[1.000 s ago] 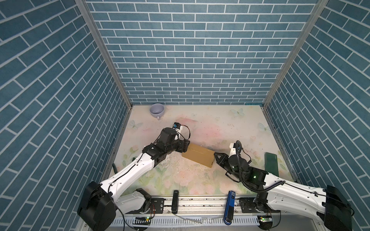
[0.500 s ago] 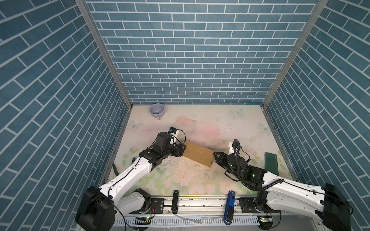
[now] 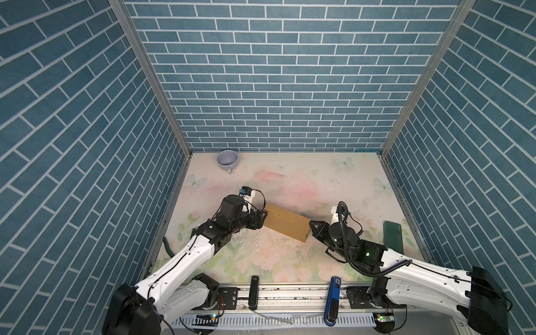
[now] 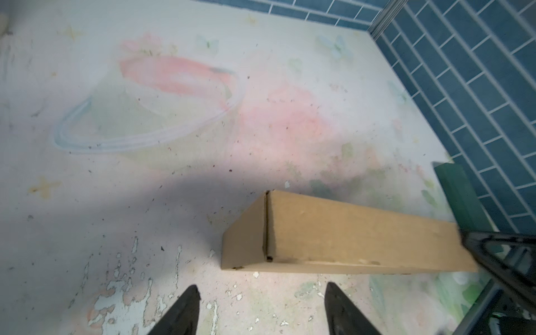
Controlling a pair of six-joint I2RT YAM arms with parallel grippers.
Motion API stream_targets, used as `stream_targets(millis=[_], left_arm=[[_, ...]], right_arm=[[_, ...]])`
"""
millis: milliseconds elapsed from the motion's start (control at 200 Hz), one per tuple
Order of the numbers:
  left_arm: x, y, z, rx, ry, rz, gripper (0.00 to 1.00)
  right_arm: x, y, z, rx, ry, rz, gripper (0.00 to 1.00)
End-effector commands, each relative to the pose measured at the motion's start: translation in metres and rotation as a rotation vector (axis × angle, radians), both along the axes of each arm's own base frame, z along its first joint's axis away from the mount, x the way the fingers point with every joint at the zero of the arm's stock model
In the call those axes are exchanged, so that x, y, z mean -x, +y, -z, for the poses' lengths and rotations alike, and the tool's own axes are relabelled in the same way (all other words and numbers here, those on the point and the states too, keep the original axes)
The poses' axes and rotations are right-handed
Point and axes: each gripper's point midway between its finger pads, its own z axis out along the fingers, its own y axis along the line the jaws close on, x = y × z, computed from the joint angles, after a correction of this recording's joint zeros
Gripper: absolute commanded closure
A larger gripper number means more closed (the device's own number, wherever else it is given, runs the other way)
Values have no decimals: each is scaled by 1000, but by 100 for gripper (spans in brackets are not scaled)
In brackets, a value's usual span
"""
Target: Fold the paper box
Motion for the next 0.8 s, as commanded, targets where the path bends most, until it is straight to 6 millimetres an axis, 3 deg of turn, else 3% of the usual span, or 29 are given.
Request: stream_targets(millis=[0,90,140,415,520,795], left_arm=[[-1,-2,-25,47,-38,15,30],[-9,-1,-16,27,-18,13,30],[-18,-4,-22,30,-29,14,30],[-39,-12,23,-2,45,-4,33],[-31,-7,45,-20,92,-16,35],[-7,6,57,-14,131,-38,38]], right_arm=[[11,-23,41,192,78,-8,87],[11,-23,41,195,77,-11,87],[11,-23,41,197,77,-12,87],[11,-24,42,203,77,-12,87],[12,-26,42,208,79,-11,87],[11,-24,43,266,79,-49,87]])
